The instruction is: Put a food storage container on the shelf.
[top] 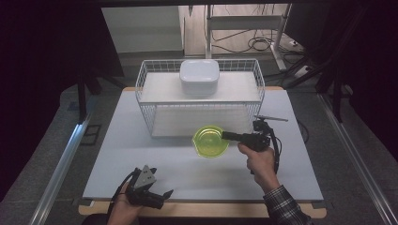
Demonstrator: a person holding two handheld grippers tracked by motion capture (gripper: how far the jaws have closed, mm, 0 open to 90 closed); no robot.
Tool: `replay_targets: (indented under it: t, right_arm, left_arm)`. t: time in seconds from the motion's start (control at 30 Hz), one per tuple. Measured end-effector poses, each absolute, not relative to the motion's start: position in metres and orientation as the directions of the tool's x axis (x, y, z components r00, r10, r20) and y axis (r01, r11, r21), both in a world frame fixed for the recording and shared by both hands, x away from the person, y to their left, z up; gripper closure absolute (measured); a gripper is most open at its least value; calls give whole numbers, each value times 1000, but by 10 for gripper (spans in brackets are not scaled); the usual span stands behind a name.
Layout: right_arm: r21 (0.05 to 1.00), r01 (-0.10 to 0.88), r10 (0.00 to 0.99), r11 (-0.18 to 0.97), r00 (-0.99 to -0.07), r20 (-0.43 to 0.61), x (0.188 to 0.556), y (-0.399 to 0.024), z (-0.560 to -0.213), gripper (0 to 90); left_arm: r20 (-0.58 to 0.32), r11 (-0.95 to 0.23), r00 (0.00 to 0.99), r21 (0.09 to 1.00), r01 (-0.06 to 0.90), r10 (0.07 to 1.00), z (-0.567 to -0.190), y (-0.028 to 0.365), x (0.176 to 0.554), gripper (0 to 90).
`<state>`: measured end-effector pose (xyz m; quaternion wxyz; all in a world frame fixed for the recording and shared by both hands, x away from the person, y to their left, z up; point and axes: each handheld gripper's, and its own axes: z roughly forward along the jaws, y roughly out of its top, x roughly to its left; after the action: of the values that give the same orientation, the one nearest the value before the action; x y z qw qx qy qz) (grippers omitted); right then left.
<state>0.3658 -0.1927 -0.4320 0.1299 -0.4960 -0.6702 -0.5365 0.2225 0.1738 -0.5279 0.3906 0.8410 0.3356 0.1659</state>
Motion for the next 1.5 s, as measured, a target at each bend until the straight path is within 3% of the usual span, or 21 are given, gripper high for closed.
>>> replay_targets:
  t: [0.43, 0.7, 1.1, 1.5]
  right_arm:
    - [686, 726, 527, -49, -565, 635, 375, -180, -348, 815]
    - [706, 704, 526, -74, -574, 628, 390, -173, -314, 815]
    - [740, 665, 560, -103, -576, 596, 420, -149, -275, 814]
    - [715, 667, 606, -211, -484, 631, 463, -136, -266, 813]
  left_arm:
    - [21, -472, 721, 769, 431, 693, -528, 174, 223, 37]
    - [18, -472, 723, 769, 431, 690, -528, 173, 223, 37]
    - [12, -470, 724, 768, 435, 690, -528, 173, 222, 37]
    - [10, -470, 728, 769, 432, 685, -528, 173, 223, 37]
